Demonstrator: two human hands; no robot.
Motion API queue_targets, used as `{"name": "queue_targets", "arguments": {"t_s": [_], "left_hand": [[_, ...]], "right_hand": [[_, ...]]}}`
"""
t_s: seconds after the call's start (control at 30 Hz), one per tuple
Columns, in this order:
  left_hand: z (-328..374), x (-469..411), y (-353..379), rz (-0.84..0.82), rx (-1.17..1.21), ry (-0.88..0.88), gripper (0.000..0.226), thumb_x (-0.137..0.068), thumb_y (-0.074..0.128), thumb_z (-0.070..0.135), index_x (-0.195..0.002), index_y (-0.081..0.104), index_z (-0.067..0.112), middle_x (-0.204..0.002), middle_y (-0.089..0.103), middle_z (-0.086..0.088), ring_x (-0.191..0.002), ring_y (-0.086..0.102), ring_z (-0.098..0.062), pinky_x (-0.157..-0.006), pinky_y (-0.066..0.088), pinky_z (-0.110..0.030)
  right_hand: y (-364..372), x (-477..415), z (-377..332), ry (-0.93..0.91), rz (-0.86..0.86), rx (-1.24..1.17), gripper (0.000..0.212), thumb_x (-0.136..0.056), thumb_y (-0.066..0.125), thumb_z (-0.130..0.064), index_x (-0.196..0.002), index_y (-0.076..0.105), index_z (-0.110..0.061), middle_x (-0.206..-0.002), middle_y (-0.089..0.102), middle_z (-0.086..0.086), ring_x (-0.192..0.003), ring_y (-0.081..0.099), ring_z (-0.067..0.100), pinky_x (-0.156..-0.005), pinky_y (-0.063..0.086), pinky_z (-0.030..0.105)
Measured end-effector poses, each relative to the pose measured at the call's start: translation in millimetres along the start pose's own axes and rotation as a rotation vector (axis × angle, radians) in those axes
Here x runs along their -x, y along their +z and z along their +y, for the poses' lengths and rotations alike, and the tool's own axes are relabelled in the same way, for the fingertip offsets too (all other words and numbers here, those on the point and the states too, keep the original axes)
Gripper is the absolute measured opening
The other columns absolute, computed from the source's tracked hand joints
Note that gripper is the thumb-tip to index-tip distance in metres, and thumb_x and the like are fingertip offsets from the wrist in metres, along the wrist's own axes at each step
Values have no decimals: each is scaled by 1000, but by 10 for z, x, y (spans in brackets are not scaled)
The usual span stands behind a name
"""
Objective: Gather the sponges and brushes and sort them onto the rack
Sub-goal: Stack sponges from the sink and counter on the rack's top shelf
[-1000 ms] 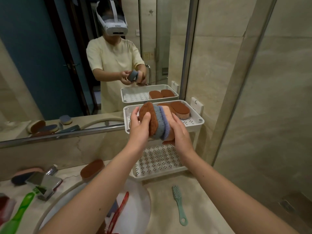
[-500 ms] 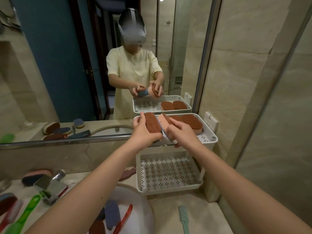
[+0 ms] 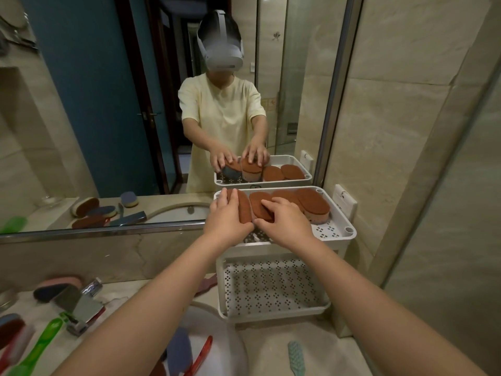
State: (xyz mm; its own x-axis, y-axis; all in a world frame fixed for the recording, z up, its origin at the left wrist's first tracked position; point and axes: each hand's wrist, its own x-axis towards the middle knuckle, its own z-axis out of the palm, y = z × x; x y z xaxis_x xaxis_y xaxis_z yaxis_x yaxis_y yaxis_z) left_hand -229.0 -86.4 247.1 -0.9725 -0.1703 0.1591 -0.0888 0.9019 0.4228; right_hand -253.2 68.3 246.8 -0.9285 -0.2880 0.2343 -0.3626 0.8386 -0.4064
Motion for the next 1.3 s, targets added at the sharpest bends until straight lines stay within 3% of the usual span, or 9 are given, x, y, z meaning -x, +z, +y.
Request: {"name": "queue_targets", "arguments": {"t_s": [0.1, 0.3, 0.47, 0.63, 0.77, 0.9, 1.1, 1.2, 1.3], "left_hand": [[-44, -3, 45, 39, -128, 20, 81, -85, 52, 42, -152, 18, 12, -160, 15, -8, -145, 17, -26, -120, 6, -42], [-54, 2, 74, 32, -128, 23, 78, -81, 58, 37, -150, 24, 22, -159, 12, -5, -146, 11, -25, -119, 0, -41], [-44, 47, 61, 136, -18, 5, 58, -78, 59, 15, -133, 43, 27, -136, 36, -1, -128, 31, -23, -110, 30, -35], [-27, 89, 64, 257, -32, -54, 38, -76, 59, 10, -108, 50, 28, -114, 48, 3, -113, 42, -21, -96, 32, -33], [-15, 117, 46, 273, 45, -41, 27, -79, 57, 10, -92, 51, 33, -81, 55, 14, -92, 56, -14, -88, 26, -29], [-19, 135, 56, 284, 91, -19, 22, -78, 61, 19, -94, 56, 35, -73, 55, 15, -84, 58, -11, -89, 27, -29], [-2, 143, 64, 284, 23, -18, 51, -79, 58, 24, -129, 53, 32, -90, 64, 9, -94, 59, -18, -96, 31, -35], [-5, 136, 81, 289, -26, -22, 41, -80, 58, 32, -120, 61, 35, -104, 64, 8, -103, 57, -15, -97, 29, -35], [9, 146, 86, 320, -15, -31, 30, -78, 60, 34, -108, 64, 36, -98, 65, 13, -99, 58, -11, -95, 29, -34]], "right_hand": [[65, 18, 47, -4, -13, 20, 65, -84, 55, -56, -143, 46, -29, -151, 39, -5, -134, 31, 21, -100, 40, 41], [70, 32, 54, 13, -17, -25, 66, -74, 56, -52, -137, 52, -32, -141, 43, -8, -127, 34, 15, -90, 43, 36], [70, 61, 40, 44, 83, -109, 28, -75, 62, -28, -102, 58, -34, -107, 44, -11, -108, 43, 12, -78, 46, 31], [90, 81, 13, 89, 119, -139, 23, -82, 57, -15, -84, 58, -38, -91, 60, -15, -86, 57, 8, -58, 44, 28], [97, 93, 5, 130, 137, -142, 18, -85, 54, -21, -88, 60, -38, -80, 66, -15, -73, 61, 8, -51, 40, 25], [114, 107, -5, 154, 164, -117, 15, -85, 55, -30, -95, 64, -38, -78, 68, -14, -72, 63, 7, -56, 48, 25], [95, 73, 23, 132, 72, -114, 48, -79, 57, -34, -126, 53, -37, -100, 69, -13, -92, 64, 14, -64, 48, 29], [77, 68, 39, 88, 43, -125, 45, -80, 55, -28, -124, 58, -39, -106, 68, -14, -96, 63, 12, -69, 52, 30], [78, 68, 53, 63, 46, -132, 44, -82, 56, -26, -124, 58, -39, -109, 66, -13, -98, 62, 13, -71, 53, 32]]}}
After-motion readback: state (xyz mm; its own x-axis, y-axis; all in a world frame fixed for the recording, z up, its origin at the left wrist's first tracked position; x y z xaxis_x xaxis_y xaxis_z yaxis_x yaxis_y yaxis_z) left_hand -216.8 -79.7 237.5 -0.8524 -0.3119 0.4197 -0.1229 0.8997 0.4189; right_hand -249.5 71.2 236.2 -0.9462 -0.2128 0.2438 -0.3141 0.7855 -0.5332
